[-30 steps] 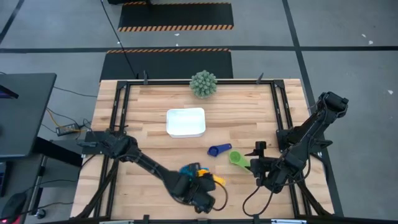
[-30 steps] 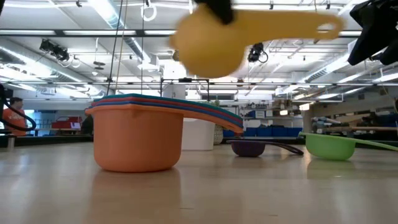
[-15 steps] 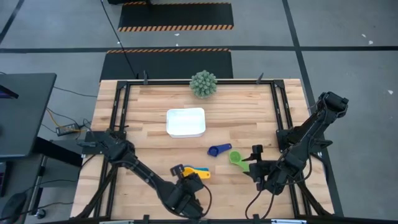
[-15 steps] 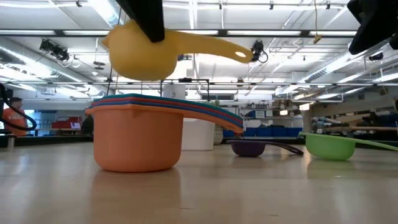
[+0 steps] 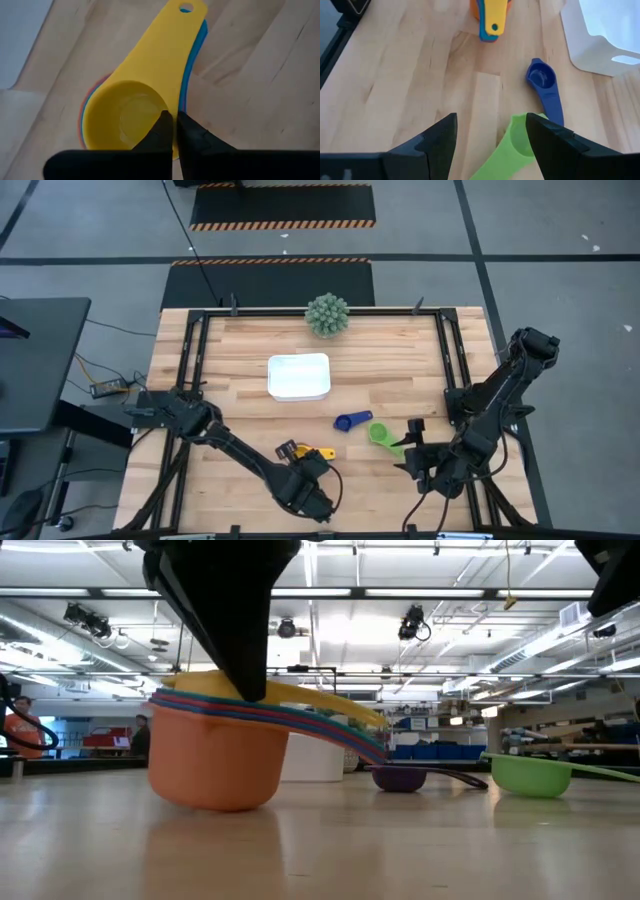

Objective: Nest measuring cups in basket
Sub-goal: Stack the yellow measuring cup on the top of the light blue measuring cup, then stack the green measuring cup on the top of the yellow measuring cup

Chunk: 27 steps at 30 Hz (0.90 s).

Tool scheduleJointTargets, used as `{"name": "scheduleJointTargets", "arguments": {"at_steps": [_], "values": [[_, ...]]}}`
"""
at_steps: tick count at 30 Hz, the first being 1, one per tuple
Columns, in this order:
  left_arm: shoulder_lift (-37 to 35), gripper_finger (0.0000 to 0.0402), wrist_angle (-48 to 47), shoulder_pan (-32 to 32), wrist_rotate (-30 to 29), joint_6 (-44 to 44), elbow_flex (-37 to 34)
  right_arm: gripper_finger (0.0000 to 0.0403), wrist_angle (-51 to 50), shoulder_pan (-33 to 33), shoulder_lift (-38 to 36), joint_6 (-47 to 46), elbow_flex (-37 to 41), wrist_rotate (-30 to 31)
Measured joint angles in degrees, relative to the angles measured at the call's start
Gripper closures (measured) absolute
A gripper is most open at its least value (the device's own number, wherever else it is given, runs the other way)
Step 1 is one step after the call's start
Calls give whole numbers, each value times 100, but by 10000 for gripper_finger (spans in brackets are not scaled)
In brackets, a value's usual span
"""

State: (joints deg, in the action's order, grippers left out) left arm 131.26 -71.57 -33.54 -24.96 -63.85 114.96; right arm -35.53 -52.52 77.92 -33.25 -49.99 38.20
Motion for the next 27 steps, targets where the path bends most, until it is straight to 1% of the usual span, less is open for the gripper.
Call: {"name": "scheduleJointTargets", "arguments": {"at_steps": [2,7,11,15,21,25,27], "values": [[2,371,100,9,59,25,0,159,3,5,1,-4,-1,4],[2,301,90,43,279,4,-4,159,13,3,1,-13,0,2],[-64,263,-5,50,173,47,-11,159,14,3,1,-11,-1,2],[-277,254,-147,50,-67,69,-9,159,13,10,1,-10,-1,-2],[-317,252,-264,50,-170,315,-11,159,17,16,1,18,-1,-7],[-317,252,-356,48,-782,771,-11,159,35,17,1,41,-1,49],[-319,254,-338,48,-890,1191,-11,159,37,43,1,41,-1,66]]}}
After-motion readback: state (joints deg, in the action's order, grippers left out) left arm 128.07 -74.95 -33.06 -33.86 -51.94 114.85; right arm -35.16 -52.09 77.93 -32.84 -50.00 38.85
